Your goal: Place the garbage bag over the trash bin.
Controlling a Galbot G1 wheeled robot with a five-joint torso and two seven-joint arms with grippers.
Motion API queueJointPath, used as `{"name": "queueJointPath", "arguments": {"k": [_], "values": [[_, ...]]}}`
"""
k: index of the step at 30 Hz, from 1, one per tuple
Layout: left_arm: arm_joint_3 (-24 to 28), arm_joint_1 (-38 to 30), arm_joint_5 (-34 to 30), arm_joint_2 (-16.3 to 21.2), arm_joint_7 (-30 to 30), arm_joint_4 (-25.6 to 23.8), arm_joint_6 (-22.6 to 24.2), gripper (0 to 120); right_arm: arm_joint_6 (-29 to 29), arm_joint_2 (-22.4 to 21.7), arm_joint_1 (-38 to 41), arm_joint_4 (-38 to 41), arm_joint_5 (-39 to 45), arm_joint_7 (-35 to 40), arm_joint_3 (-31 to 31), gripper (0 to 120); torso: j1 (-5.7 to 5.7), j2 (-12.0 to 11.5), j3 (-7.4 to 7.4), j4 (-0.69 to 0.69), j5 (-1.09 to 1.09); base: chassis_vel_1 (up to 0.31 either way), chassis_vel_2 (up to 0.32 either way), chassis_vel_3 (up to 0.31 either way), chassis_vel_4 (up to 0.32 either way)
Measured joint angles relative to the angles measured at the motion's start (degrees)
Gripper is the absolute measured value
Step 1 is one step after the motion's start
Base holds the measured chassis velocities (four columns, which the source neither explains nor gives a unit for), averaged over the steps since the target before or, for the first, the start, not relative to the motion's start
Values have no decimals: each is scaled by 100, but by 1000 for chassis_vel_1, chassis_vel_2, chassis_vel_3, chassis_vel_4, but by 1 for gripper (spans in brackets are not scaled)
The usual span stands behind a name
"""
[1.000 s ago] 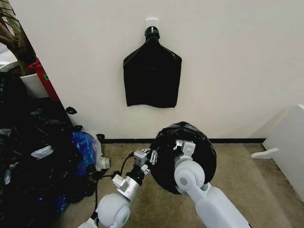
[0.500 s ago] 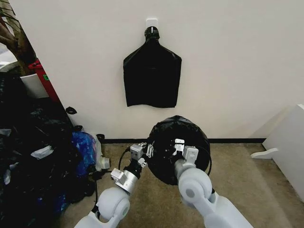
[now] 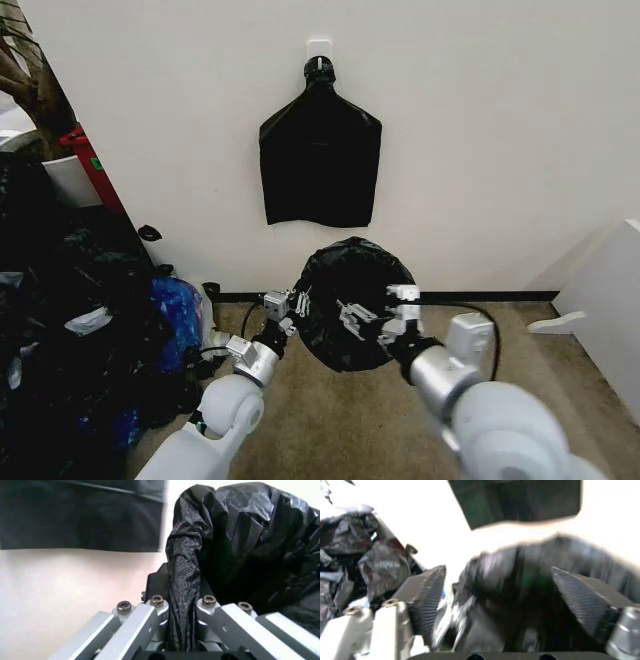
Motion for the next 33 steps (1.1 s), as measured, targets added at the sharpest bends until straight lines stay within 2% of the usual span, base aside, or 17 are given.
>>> {"name": "queueJointPath", "arguments": {"k": [3, 4, 6, 8, 10, 11, 13, 15, 19, 33], "values": [[-28, 23, 38, 98, 627, 76, -253, 4, 14, -465, 102, -2, 822, -444, 1114, 92, 0, 0, 0, -1, 2, 0, 0, 0, 0], [-28, 23, 38, 98, 627, 76, -253, 4, 14, -465, 102, -2, 822, -444, 1114, 92, 0, 0, 0, -1, 2, 0, 0, 0, 0], [-59, 64, 100, 185, 992, 84, -375, 4, -160, -669, 68, -124, 1342, -837, 1767, 98, 0, 0, -1, -2, -1, 0, 0, 0, 0], [-91, 100, 147, 280, 1234, 83, -488, 4, -302, -835, 25, -420, 1820, -1222, 2188, 100, 0, 0, -1, -2, 0, 0, 0, 0, 0], [-145, 132, 194, 391, 1458, 39, -607, 4, -731, -970, 13, -1120, 2586, -2022, 2532, 100, 0, 0, 0, 0, 1, 0, 0, 0, 0], [-145, 132, 194, 391, 1458, 39, -607, 4, -731, -970, 13, -1120, 2586, -2022, 2532, 100, 0, 0, 0, 0, 1, 0, 0, 0, 0], [-175, 174, 212, 474, 1567, -68, -700, 4, -1092, -1012, 28, -1769, 3093, -2453, 2641, 100, 0, 0, 0, 0, 2, 0, 0, 0, 0], [-184, 220, 212, 540, 1612, -207, -725, 4, -1270, -1042, 11, -2214, 3181, -2637, 2610, 100, 0, 0, 0, -1, 4, 0, 0, 0, 0], [-189, 260, 179, 676, 1651, -436, -734, 4, -1442, -1170, -112, -2700, 2640, -3283, 2441, 100, 0, 0, 0, -1, 1, 0, 0, 0, 0], [-180, 193, 143, 801, 1668, -539, -681, 4, -1440, -1435, -235, -2807, 1775, -4268, 2186, 100, 0, 0, 0, -1, -1, 0, 0, 0, 0]]}}
